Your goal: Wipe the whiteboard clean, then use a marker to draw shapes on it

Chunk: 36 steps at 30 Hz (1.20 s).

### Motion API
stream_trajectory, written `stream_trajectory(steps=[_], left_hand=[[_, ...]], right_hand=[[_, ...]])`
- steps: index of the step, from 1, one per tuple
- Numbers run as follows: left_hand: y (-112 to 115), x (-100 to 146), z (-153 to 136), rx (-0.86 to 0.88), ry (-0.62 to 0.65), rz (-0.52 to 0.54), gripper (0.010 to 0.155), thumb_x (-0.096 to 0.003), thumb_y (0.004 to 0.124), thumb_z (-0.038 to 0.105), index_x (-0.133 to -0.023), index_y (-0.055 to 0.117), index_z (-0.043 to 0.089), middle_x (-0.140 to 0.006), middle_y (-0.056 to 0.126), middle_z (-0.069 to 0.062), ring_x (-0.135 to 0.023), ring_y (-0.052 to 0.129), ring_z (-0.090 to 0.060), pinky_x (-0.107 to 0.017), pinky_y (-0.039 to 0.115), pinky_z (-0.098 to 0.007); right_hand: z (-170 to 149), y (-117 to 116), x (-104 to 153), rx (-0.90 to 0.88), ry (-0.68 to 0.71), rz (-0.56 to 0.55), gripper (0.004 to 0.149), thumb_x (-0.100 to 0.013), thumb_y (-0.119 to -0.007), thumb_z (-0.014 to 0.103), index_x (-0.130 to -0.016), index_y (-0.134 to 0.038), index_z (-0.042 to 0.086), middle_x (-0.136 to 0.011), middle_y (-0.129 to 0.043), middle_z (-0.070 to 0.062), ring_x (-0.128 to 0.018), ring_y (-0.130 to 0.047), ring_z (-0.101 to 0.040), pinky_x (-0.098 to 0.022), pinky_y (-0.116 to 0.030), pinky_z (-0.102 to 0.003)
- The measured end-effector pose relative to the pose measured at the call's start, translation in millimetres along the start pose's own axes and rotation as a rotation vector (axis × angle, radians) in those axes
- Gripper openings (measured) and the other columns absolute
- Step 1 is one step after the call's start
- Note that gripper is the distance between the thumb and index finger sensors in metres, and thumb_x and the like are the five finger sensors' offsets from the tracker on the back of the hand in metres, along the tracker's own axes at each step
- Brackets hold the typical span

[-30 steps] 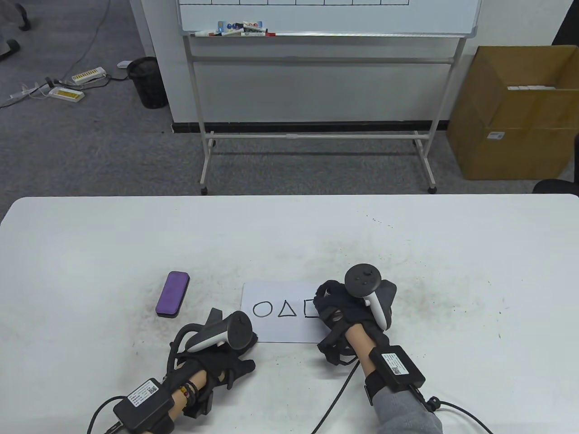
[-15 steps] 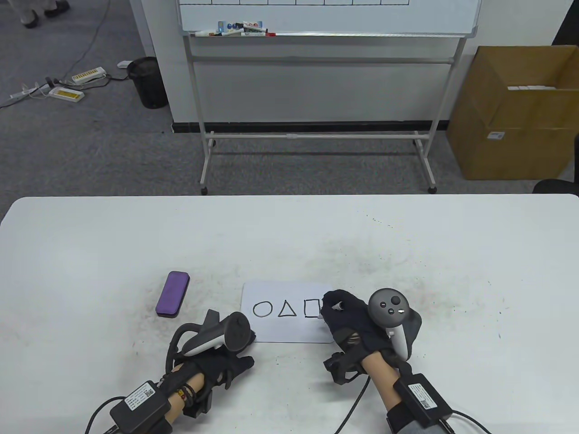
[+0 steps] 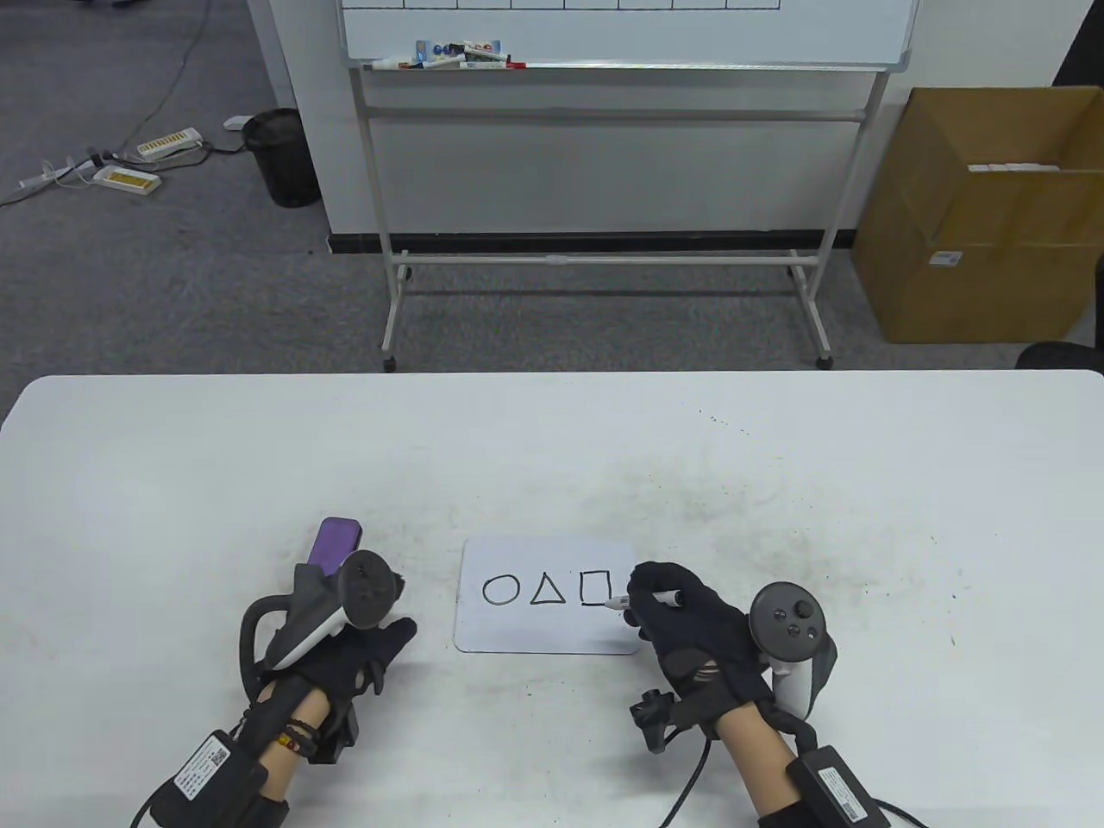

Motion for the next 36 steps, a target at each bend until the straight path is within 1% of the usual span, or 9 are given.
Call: stream_trajectory(steps=[3,8,13,17,20,24,29,31,36], left_hand=[[6,-5,-21,0.006,-0.163,-0.03,0.07,-0.0403,0.073,0.059,-0.104,0.065,0.031,-0.115,0.065,-0.008,-0.104,0.071,-0.035,-0.074,0.062,-0.06],[23,-12,-31,-0.074,-0.297,-0.106,0.072,-0.0374,0.081,0.058,-0.1,0.073,0.025,-0.103,0.083,-0.01,-0.087,0.089,-0.033,-0.065,0.073,-0.056],[34,-18,-23,-0.221,-0.326,-0.124,0.065,-0.0354,0.085,0.057,-0.092,0.083,0.025,-0.082,0.098,-0.007,-0.066,0.101,-0.027,-0.054,0.082,-0.049],[41,-21,-16,-0.26,-0.3,-0.131,0.045,-0.0371,0.09,0.045,-0.078,0.094,0.025,-0.062,0.108,-0.003,-0.048,0.109,-0.02,-0.044,0.089,-0.046],[35,-19,-7,-0.268,-0.259,-0.032,0.042,-0.0362,0.09,0.044,-0.073,0.096,0.026,-0.058,0.11,-0.001,-0.045,0.11,-0.017,-0.042,0.091,-0.043],[21,-10,8,-0.047,-0.141,0.091,0.041,-0.0362,0.089,0.046,-0.073,0.095,0.03,-0.058,0.11,0.003,-0.046,0.111,-0.012,-0.043,0.093,-0.039],[22,-7,24,0.229,0.023,0.06,0.041,-0.0367,0.088,0.048,-0.074,0.093,0.032,-0.06,0.11,0.005,-0.047,0.111,-0.011,-0.043,0.093,-0.038],[23,-7,27,0.401,0.083,0.128,0.041,-0.0344,0.089,0.045,-0.072,0.096,0.029,-0.057,0.111,0.002,-0.044,0.112,-0.014,-0.04,0.093,-0.04],[28,-6,31,0.71,0.139,0.091,0.042,-0.0345,0.09,0.044,-0.073,0.095,0.03,-0.059,0.111,0.002,-0.045,0.112,-0.014,-0.041,0.093,-0.04]], right_hand=[[2,5,0,-0.006,0.01,-0.011,0.046,-0.039,-0.089,0.04,-0.081,-0.088,0.023,-0.084,-0.09,-0.01,-0.06,-0.107,-0.031,-0.041,-0.094,-0.038],[3,8,1,-0.028,0.011,-0.015,0.046,-0.039,-0.089,0.039,-0.082,-0.088,0.022,-0.084,-0.09,-0.01,-0.06,-0.107,-0.031,-0.041,-0.094,-0.038],[3,9,1,-0.033,0.016,-0.012,0.046,-0.039,-0.089,0.04,-0.082,-0.087,0.022,-0.084,-0.09,-0.01,-0.06,-0.107,-0.031,-0.042,-0.094,-0.038],[3,8,1,-0.037,0.011,-0.008,0.047,-0.039,-0.089,0.04,-0.082,-0.087,0.022,-0.084,-0.09,-0.01,-0.061,-0.107,-0.031,-0.042,-0.093,-0.038],[2,6,2,-0.043,0.003,-0.006,0.047,-0.039,-0.089,0.04,-0.082,-0.087,0.023,-0.084,-0.09,-0.01,-0.06,-0.107,-0.031,-0.042,-0.094,-0.038],[2,1,4,-0.132,-0.032,0.009,0.047,-0.039,-0.089,0.04,-0.082,-0.087,0.023,-0.084,-0.09,-0.01,-0.061,-0.107,-0.031,-0.042,-0.094,-0.038],[-3,-8,6,-0.195,-0.072,0.049,0.047,-0.039,-0.089,0.04,-0.082,-0.087,0.023,-0.084,-0.09,-0.01,-0.061,-0.107,-0.03,-0.042,-0.094,-0.037],[-5,-12,7,-0.214,-0.084,0.061,0.047,-0.039,-0.089,0.041,-0.082,-0.087,0.023,-0.084,-0.089,-0.01,-0.061,-0.107,-0.03,-0.042,-0.094,-0.037],[-10,-24,10,-0.33,-0.099,0.106,0.047,-0.039,-0.089,0.04,-0.082,-0.087,0.024,-0.084,-0.09,-0.009,-0.062,-0.108,-0.029,-0.043,-0.095,-0.036]])
Point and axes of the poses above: the tracker on the back of each hand, its own z axis roughly to the thumb side, its own x axis roughly from the fingertips to the wrist, y = z × x, the point moved 2 cm from there along -x, roughly from the wrist to the fingertips
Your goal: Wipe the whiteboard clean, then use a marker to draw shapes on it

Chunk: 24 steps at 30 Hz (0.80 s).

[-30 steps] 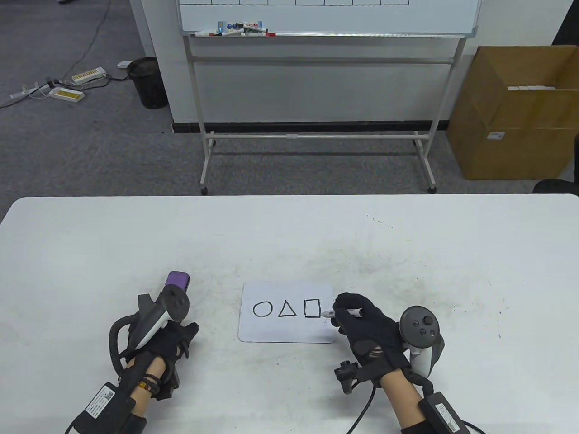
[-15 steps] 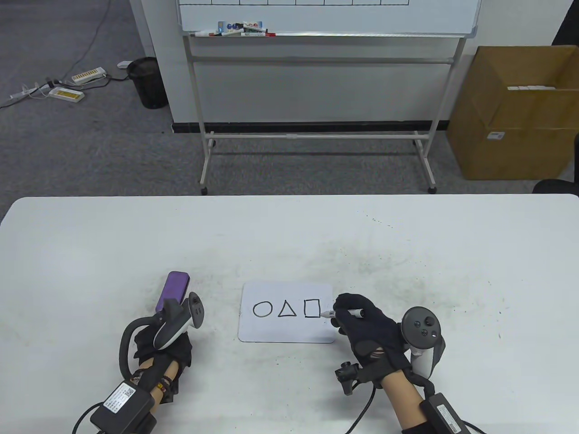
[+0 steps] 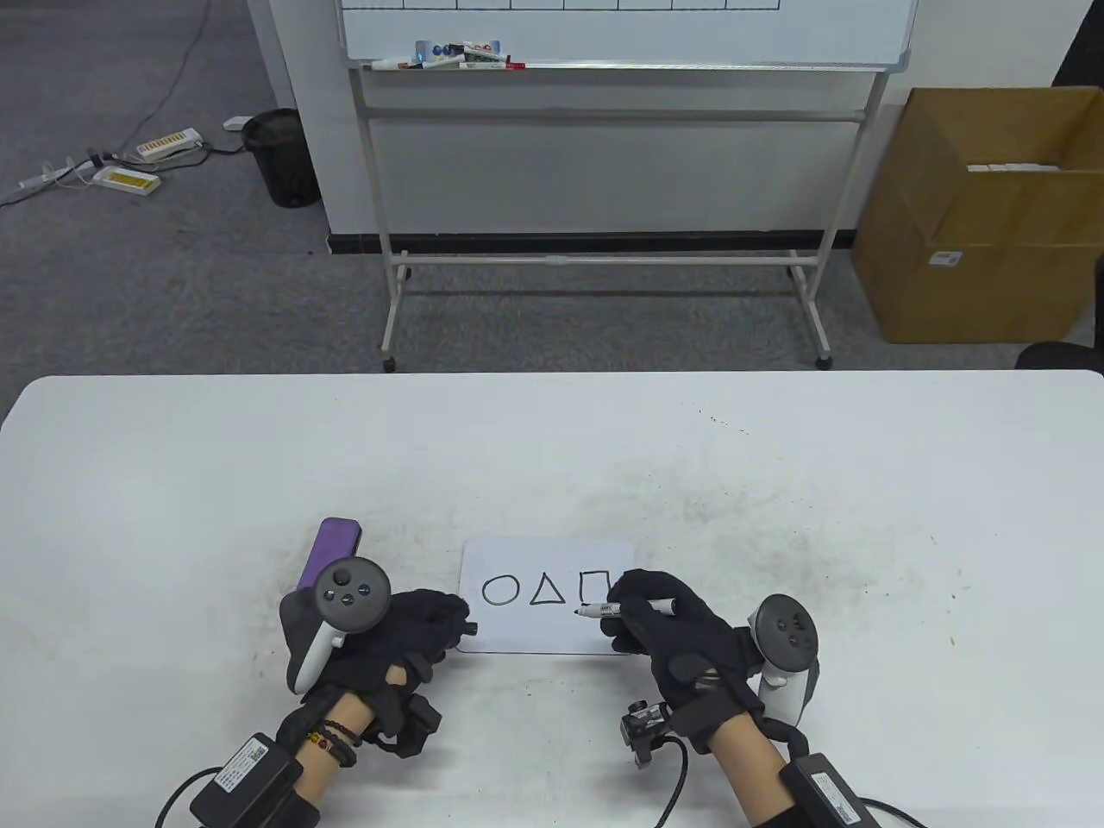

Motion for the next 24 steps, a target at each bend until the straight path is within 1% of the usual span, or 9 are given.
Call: stream_trajectory(steps=[3,6,14,18,20,21,22,23,24], left_hand=[[5,1,1,0.172,0.041,-0.045,0.041,-0.0348,0.09,0.043,-0.074,0.095,0.03,-0.06,0.111,0.002,-0.047,0.113,-0.014,-0.041,0.093,-0.04],[11,3,3,0.281,0.053,-0.08,0.041,-0.0347,0.09,0.042,-0.074,0.095,0.029,-0.061,0.111,0.002,-0.048,0.113,-0.015,-0.041,0.093,-0.04],[29,10,13,0.391,0.078,-0.158,0.041,-0.0352,0.09,0.041,-0.074,0.095,0.029,-0.063,0.111,0.001,-0.049,0.114,-0.015,-0.042,0.093,-0.04],[35,12,18,0.39,0.095,-0.157,0.041,-0.0352,0.09,0.041,-0.074,0.094,0.029,-0.063,0.11,0.001,-0.049,0.114,-0.015,-0.042,0.094,-0.04],[40,14,23,0.408,0.123,-0.199,0.041,-0.0357,0.09,0.04,-0.075,0.094,0.028,-0.063,0.11,0.001,-0.05,0.114,-0.015,-0.043,0.093,-0.04],[40,15,22,0.408,0.112,-0.184,0.041,-0.0356,0.09,0.04,-0.075,0.094,0.028,-0.063,0.11,0.0,-0.049,0.114,-0.015,-0.043,0.094,-0.04],[41,15,23,0.43,0.138,-0.179,0.041,-0.035,0.09,0.039,-0.074,0.095,0.027,-0.061,0.111,-0.001,-0.047,0.114,-0.015,-0.042,0.094,-0.04],[42,16,25,0.456,0.154,-0.185,0.04,-0.0352,0.091,0.038,-0.074,0.095,0.026,-0.06,0.111,-0.001,-0.046,0.115,-0.015,-0.042,0.094,-0.04],[40,16,27,0.471,0.173,-0.168,0.04,-0.0343,0.091,0.037,-0.072,0.096,0.025,-0.059,0.111,-0.003,-0.044,0.115,-0.016,-0.041,0.095,-0.039]], right_hand=[[-2,-7,1,-0.057,-0.015,0.046,0.046,-0.039,-0.09,0.04,-0.082,-0.087,0.024,-0.085,-0.09,-0.009,-0.062,-0.108,-0.029,-0.043,-0.095,-0.036],[-4,-15,3,-0.084,-0.026,0.084,0.046,-0.039,-0.09,0.04,-0.083,-0.087,0.024,-0.085,-0.09,-0.009,-0.063,-0.108,-0.029,-0.044,-0.095,-0.036],[-8,-33,7,-0.096,-0.046,0.155,0.046,-0.039,-0.09,0.039,-0.083,-0.086,0.025,-0.086,-0.089,-0.009,-0.064,-0.108,-0.029,-0.045,-0.096,-0.036],[-9,-37,8,-0.111,-0.057,0.174,0.047,-0.039,-0.09,0.039,-0.083,-0.086,0.025,-0.086,-0.089,-0.009,-0.065,-0.108,-0.029,-0.045,-0.095,-0.036],[-10,-41,9,-0.111,-0.065,0.196,0.047,-0.039,-0.09,0.039,-0.083,-0.086,0.025,-0.086,-0.089,-0.008,-0.065,-0.108,-0.028,-0.045,-0.096,-0.035],[-10,-42,9,-0.131,-0.063,0.201,0.046,-0.039,-0.09,0.039,-0.083,-0.086,0.026,-0.087,-0.088,-0.008,-0.065,-0.108,-0.028,-0.045,-0.096,-0.035],[-10,-44,10,-0.148,-0.089,0.212,0.046,-0.039,-0.09,0.037,-0.083,-0.087,0.026,-0.086,-0.088,-0.009,-0.066,-0.107,-0.03,-0.046,-0.095,-0.036],[-10,-46,10,-0.163,-0.097,0.253,0.045,-0.039,-0.09,0.036,-0.082,-0.087,0.026,-0.085,-0.089,-0.009,-0.066,-0.107,-0.029,-0.046,-0.096,-0.036],[-10,-45,11,-0.179,-0.111,0.257,0.045,-0.039,-0.09,0.036,-0.082,-0.087,0.026,-0.085,-0.089,-0.009,-0.065,-0.108,-0.03,-0.046,-0.096,-0.035]])
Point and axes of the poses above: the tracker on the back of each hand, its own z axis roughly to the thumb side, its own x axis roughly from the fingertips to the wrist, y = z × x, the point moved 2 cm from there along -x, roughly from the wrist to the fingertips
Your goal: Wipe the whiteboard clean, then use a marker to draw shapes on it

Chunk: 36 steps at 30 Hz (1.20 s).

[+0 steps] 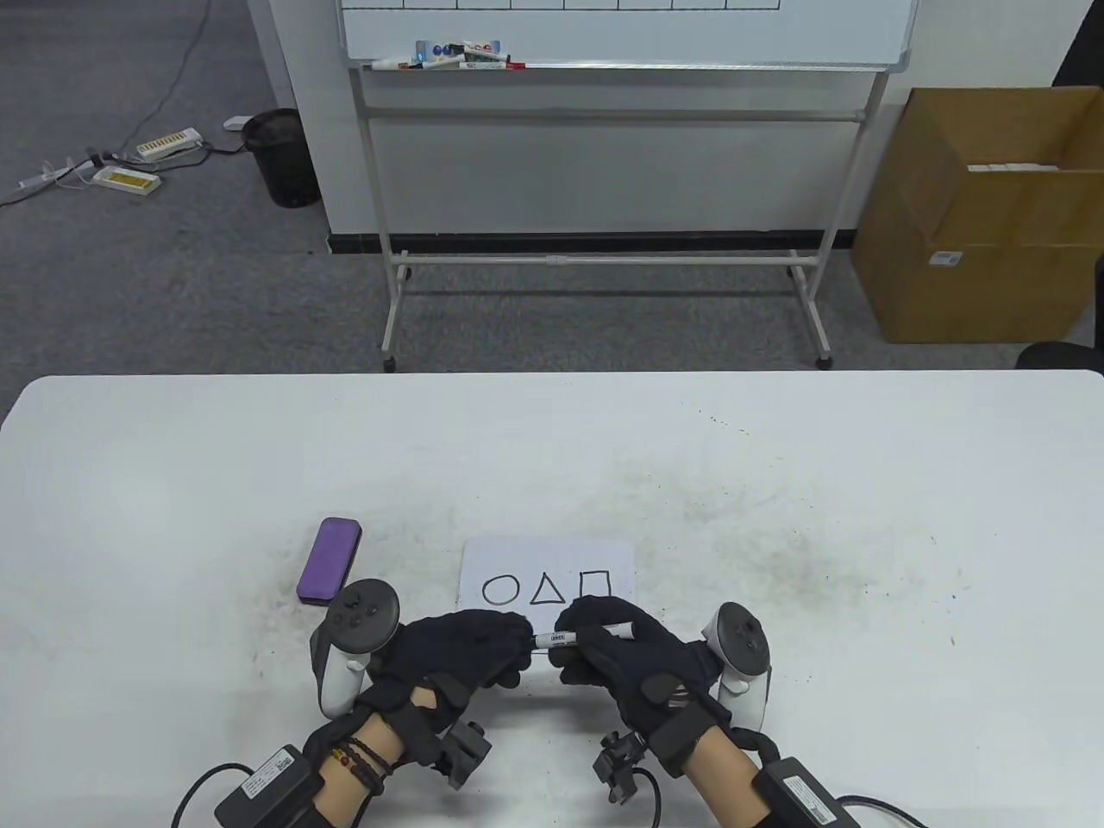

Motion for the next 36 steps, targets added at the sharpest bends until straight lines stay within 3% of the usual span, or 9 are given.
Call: stream_trajectory(steps=[4,7,13,19,21,24,29,33,36], left_hand=[[-1,3,14,-0.05,0.101,-0.001,0.039,-0.0338,0.091,0.035,-0.071,0.096,0.024,-0.057,0.111,-0.005,-0.042,0.115,-0.017,-0.041,0.096,-0.039],[1,3,16,0.025,0.121,-0.033,0.04,-0.0348,0.09,0.037,-0.072,0.095,0.024,-0.057,0.111,-0.003,-0.041,0.114,-0.016,-0.041,0.095,-0.038],[3,1,12,0.043,0.108,-0.059,0.041,-0.0363,0.088,0.039,-0.075,0.092,0.027,-0.062,0.11,0.0,-0.047,0.114,-0.015,-0.044,0.093,-0.04],[5,1,6,-0.022,0.106,-0.013,0.042,-0.0369,0.088,0.039,-0.077,0.091,0.028,-0.067,0.108,0.001,-0.054,0.112,-0.017,-0.047,0.091,-0.043],[7,2,9,-0.062,0.119,-0.034,0.046,-0.0381,0.086,0.04,-0.082,0.089,0.026,-0.078,0.103,-0.003,-0.065,0.107,-0.023,-0.053,0.086,-0.049],[4,8,21,-0.241,0.17,0.004,0.057,-0.0388,0.081,0.047,-0.092,0.079,0.027,-0.097,0.087,-0.006,-0.085,0.094,-0.029,-0.064,0.075,-0.056],[-6,20,42,-0.473,0.223,0.063,0.061,-0.0387,0.079,0.049,-0.096,0.074,0.028,-0.108,0.073,-0.006,-0.099,0.078,-0.033,-0.07,0.064,-0.062],[-14,31,47,-0.688,0.261,0.081,0.063,-0.0386,0.078,0.05,-0.098,0.072,0.029,-0.111,0.068,-0.006,-0.103,0.072,-0.034,-0.072,0.059,-0.063],[-17,41,45,-0.79,0.258,0.072,0.064,-0.0389,0.077,0.05,-0.098,0.071,0.028,-0.112,0.067,-0.007,-0.104,0.069,-0.036,-0.073,0.057,-0.065]], right_hand=[[8,-4,0,0.041,0.031,-0.001,0.044,-0.035,-0.094,0.034,-0.077,-0.092,0.026,-0.08,-0.094,-0.008,-0.06,-0.112,-0.029,-0.041,-0.1,-0.033],[13,-6,1,0.014,0.053,0.009,0.045,-0.035,-0.095,0.036,-0.079,-0.091,0.026,-0.08,-0.094,-0.007,-0.059,-0.112,-0.027,-0.041,-0.1,-0.032],[15,-5,3,-0.028,0.076,0.009,0.061,-0.035,-0.097,0.04,-0.091,-0.079,0.024,-0.082,-0.094,-0.006,-0.06,-0.111,-0.029,-0.042,-0.099,-0.033],[15,-2,3,0.065,0.141,-0.102,0.053,-0.035,-0.096,0.035,-0.086,-0.081,0.028,-0.081,-0.096,-0.002,-0.059,-0.11,-0.025,-0.044,-0.095,-0.037],[25,-1,5,0.134,0.196,-0.136,0.053,-0.035,-0.094,0.036,-0.086,-0.082,0.029,-0.08,-0.097,-0.001,-0.058,-0.108,-0.024,-0.044,-0.092,-0.038],[48,6,12,0.282,0.296,-0.234,0.055,-0.036,-0.091,0.039,-0.089,-0.081,0.028,-0.078,-0.097,-0.001,-0.059,-0.104,-0.026,-0.045,-0.088,-0.039],[92,29,21,0.667,0.437,-0.457,0.057,-0.037,-0.09,0.04,-0.091,-0.082,0.025,-0.076,-0.094,-0.004,-0.057,-0.098,-0.028,-0.045,-0.082,-0.042],[104,51,12,1.058,0.421,-0.572,0.057,-0.036,-0.093,0.04,-0.09,-0.085,0.022,-0.073,-0.096,-0.006,-0.054,-0.099,-0.03,-0.043,-0.082,-0.043],[94,69,-8,1.337,0.266,-0.586,0.057,-0.035,-0.095,0.04,-0.088,-0.087,0.022,-0.074,-0.096,-0.005,-0.055,-0.099,-0.03,-0.044,-0.082,-0.043]])
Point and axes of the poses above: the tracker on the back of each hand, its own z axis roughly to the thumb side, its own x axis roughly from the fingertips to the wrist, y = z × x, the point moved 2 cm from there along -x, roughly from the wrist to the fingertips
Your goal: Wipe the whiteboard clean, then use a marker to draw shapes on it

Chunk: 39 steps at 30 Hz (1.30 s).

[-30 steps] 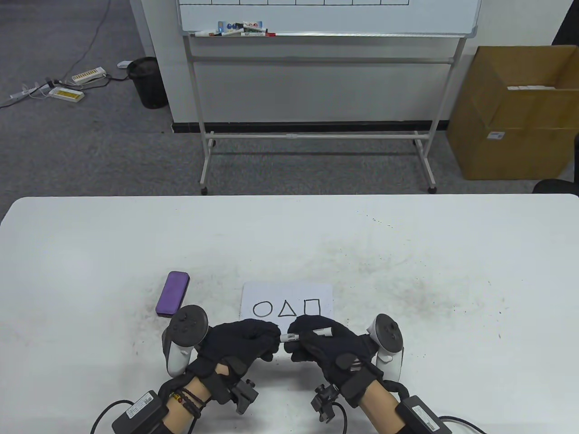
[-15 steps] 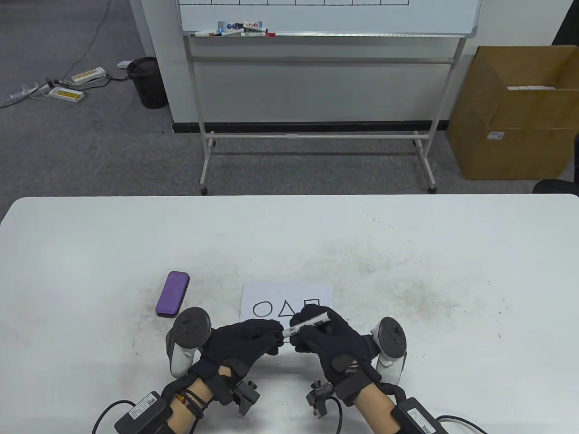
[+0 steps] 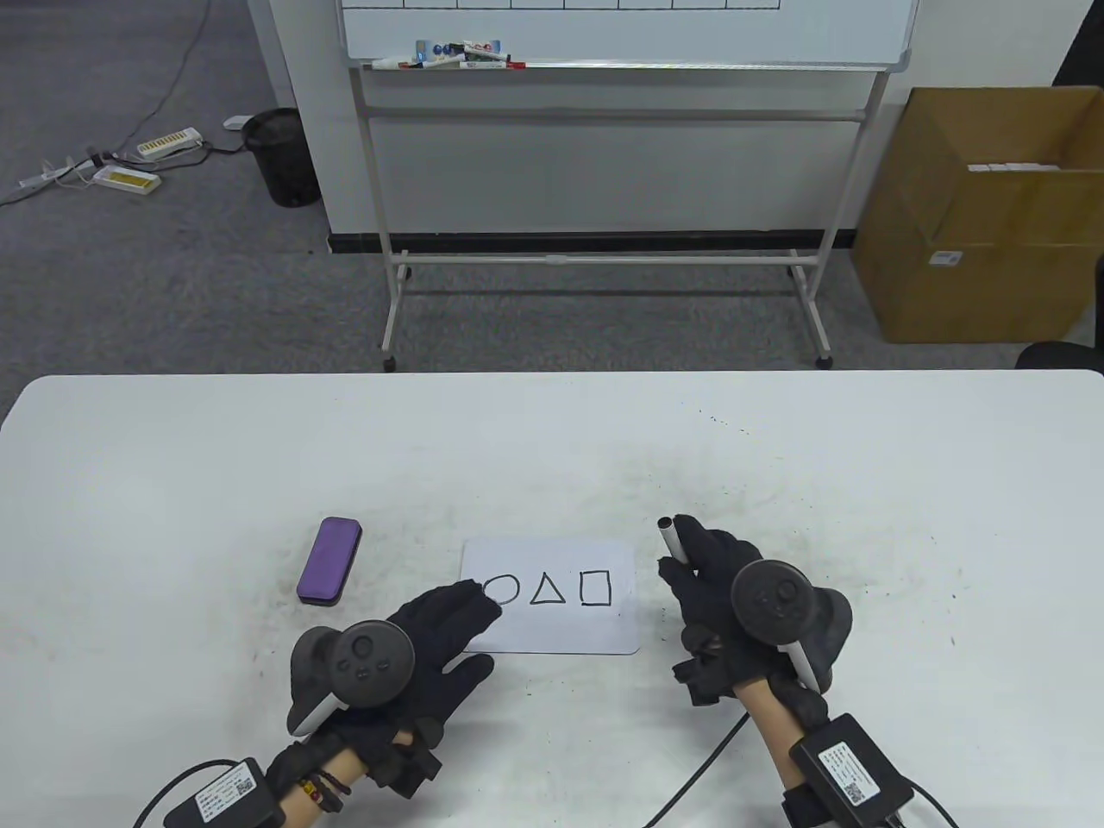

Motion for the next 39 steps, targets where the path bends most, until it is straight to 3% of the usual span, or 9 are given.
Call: stream_trajectory(steps=[3,6,14,19,22,27,28,39], left_hand=[[-2,8,3,-0.096,0.01,-0.02,0.064,-0.0388,0.077,0.051,-0.099,0.071,0.028,-0.113,0.065,-0.007,-0.105,0.067,-0.037,-0.074,0.055,-0.065],[2,10,-3,-0.166,0.016,-0.014,0.064,-0.0385,0.077,0.051,-0.099,0.071,0.029,-0.114,0.065,-0.006,-0.106,0.067,-0.036,-0.074,0.055,-0.065],[23,10,-20,-0.172,0.011,-0.124,0.064,-0.0384,0.076,0.052,-0.098,0.073,0.029,-0.113,0.066,-0.006,-0.105,0.068,-0.036,-0.074,0.054,-0.067],[29,11,-18,-0.179,0.03,-0.171,0.063,-0.0382,0.076,0.052,-0.097,0.074,0.03,-0.113,0.067,-0.006,-0.105,0.068,-0.035,-0.074,0.054,-0.067],[30,11,-19,-0.181,0.03,-0.182,0.063,-0.0382,0.076,0.052,-0.097,0.074,0.03,-0.113,0.066,-0.006,-0.105,0.068,-0.035,-0.074,0.053,-0.068],[31,9,-24,-0.162,0.015,-0.191,0.063,-0.0384,0.076,0.052,-0.097,0.074,0.03,-0.113,0.066,-0.006,-0.105,0.068,-0.035,-0.074,0.053,-0.068],[32,9,-24,-0.165,0.015,-0.197,0.063,-0.0382,0.076,0.052,-0.097,0.074,0.03,-0.113,0.067,-0.006,-0.105,0.069,-0.035,-0.074,0.053,-0.068],[39,8,-23,-0.197,0.005,-0.213,0.063,-0.0381,0.076,0.052,-0.097,0.074,0.03,-0.113,0.067,-0.005,-0.105,0.07,-0.035,-0.074,0.054,-0.068]], right_hand=[[-9,-27,-17,0.299,-0.014,0.078,0.057,-0.033,-0.096,0.041,-0.086,-0.088,0.024,-0.073,-0.097,-0.003,-0.055,-0.1,-0.027,-0.044,-0.083,-0.042],[-10,-44,-32,0.468,0.007,0.102,0.056,-0.031,-0.096,0.044,-0.084,-0.088,0.027,-0.072,-0.098,0.0,-0.054,-0.102,-0.025,-0.044,-0.085,-0.04],[-21,-83,-73,0.614,-0.054,0.205,0.055,-0.03,-0.097,0.043,-0.083,-0.089,0.029,-0.073,-0.098,0.002,-0.056,-0.102,-0.025,-0.046,-0.085,-0.041],[-40,-93,-90,0.785,-0.11,0.292,0.055,-0.03,-0.096,0.045,-0.082,-0.089,0.032,-0.073,-0.098,0.004,-0.057,-0.102,-0.022,-0.047,-0.085,-0.039],[-62,-90,-96,0.807,-0.182,0.326,0.055,-0.03,-0.095,0.045,-0.082,-0.089,0.032,-0.072,-0.099,0.005,-0.057,-0.103,-0.022,-0.047,-0.086,-0.039],[-103,-81,-92,0.698,-0.271,0.388,0.054,-0.029,-0.094,0.046,-0.081,-0.089,0.032,-0.07,-0.1,0.005,-0.057,-0.105,-0.021,-0.047,-0.087,-0.039],[-109,-77,-90,0.617,-0.288,0.334,0.055,-0.028,-0.096,0.045,-0.08,-0.091,0.03,-0.069,-0.101,0.004,-0.056,-0.105,-0.022,-0.046,-0.087,-0.04],[-114,-76,-89,0.6,-0.311,0.361,0.057,-0.028,-0.096,0.048,-0.082,-0.089,0.03,-0.071,-0.1,0.004,-0.062,-0.105,-0.023,-0.048,-0.087,-0.04]])
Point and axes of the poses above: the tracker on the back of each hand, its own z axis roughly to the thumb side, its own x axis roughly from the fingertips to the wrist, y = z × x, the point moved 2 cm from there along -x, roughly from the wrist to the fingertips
